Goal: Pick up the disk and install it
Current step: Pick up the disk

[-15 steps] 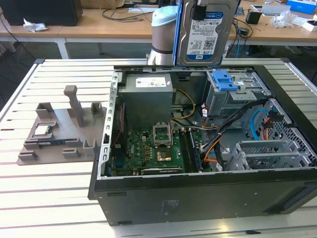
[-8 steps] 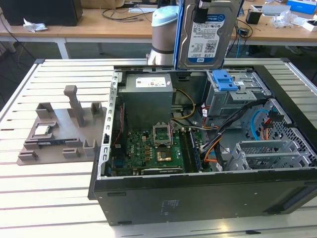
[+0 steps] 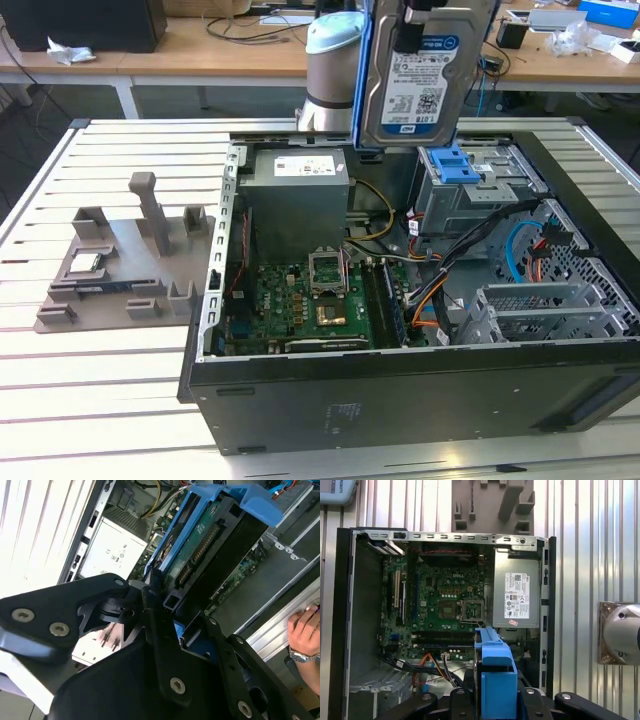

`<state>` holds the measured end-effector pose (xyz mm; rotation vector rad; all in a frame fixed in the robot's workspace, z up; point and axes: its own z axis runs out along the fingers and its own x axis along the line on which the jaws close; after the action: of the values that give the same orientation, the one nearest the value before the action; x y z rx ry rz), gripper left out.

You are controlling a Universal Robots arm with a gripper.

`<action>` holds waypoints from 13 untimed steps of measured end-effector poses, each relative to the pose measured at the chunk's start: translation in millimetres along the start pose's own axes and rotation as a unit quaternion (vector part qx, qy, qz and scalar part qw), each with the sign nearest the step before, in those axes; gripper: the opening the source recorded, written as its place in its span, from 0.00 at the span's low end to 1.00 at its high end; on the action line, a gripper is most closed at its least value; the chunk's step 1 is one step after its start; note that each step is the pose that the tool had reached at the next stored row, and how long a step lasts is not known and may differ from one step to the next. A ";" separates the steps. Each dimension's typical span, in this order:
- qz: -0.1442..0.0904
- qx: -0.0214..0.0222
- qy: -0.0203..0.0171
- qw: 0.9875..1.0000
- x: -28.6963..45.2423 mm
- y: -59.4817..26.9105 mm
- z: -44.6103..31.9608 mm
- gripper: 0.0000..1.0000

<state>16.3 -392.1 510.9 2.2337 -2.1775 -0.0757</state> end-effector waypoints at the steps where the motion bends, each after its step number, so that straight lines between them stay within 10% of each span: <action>1: 0.000 0.000 0.000 1.000 2.0 0.0 0.0 0.37; 13: 0.000 0.000 0.000 1.000 37.5 0.9 0.4 0.37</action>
<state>16.3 -429.6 509.8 2.2338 -2.1775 -0.0756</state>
